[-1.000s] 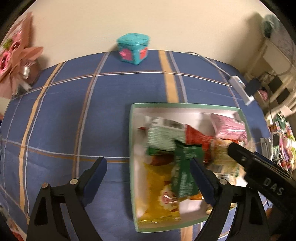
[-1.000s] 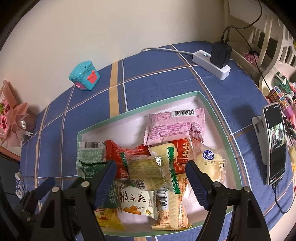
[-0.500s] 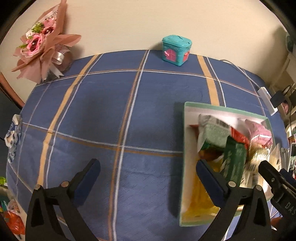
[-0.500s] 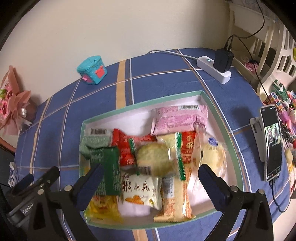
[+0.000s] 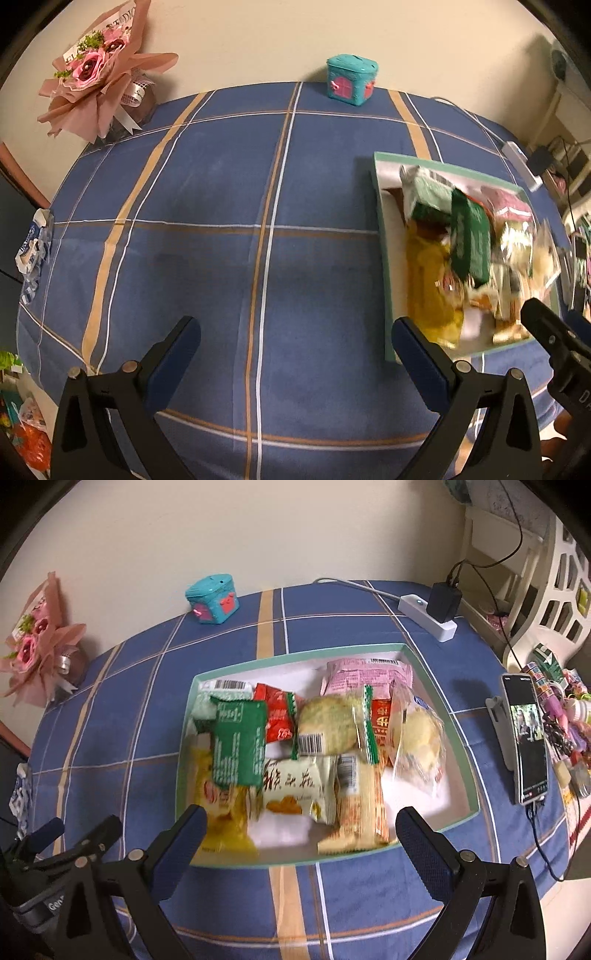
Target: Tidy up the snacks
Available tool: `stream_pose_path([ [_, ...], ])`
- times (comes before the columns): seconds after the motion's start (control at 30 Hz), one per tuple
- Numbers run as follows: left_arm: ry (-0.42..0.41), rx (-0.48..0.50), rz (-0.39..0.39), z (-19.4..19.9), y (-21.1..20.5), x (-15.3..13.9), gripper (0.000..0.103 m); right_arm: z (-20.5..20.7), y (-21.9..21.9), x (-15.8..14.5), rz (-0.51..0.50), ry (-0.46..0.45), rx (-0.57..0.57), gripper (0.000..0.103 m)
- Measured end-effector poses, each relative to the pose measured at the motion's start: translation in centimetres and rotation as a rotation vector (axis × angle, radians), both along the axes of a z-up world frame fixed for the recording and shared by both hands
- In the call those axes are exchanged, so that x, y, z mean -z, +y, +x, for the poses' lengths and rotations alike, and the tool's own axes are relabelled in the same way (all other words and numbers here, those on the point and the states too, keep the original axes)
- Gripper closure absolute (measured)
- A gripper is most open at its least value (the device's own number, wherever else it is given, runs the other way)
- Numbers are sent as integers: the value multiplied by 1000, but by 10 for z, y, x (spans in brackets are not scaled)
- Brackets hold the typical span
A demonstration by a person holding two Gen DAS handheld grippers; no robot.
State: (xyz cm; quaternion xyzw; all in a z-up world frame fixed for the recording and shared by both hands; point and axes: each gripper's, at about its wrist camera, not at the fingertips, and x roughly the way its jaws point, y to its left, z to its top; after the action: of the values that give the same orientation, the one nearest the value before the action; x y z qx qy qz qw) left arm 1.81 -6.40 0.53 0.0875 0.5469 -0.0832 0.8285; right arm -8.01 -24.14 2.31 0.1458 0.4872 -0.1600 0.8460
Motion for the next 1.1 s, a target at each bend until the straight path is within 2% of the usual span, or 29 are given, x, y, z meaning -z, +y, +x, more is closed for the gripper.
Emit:
stream_pose_path([
  [0.37, -45, 20, 18, -30, 6, -5, 0, -29, 16, 1, -6, -7, -14, 0],
  [1.1, -60, -31, -8, -20, 23, -9, 0, -27, 17, 1, -25, 12, -10, 0],
])
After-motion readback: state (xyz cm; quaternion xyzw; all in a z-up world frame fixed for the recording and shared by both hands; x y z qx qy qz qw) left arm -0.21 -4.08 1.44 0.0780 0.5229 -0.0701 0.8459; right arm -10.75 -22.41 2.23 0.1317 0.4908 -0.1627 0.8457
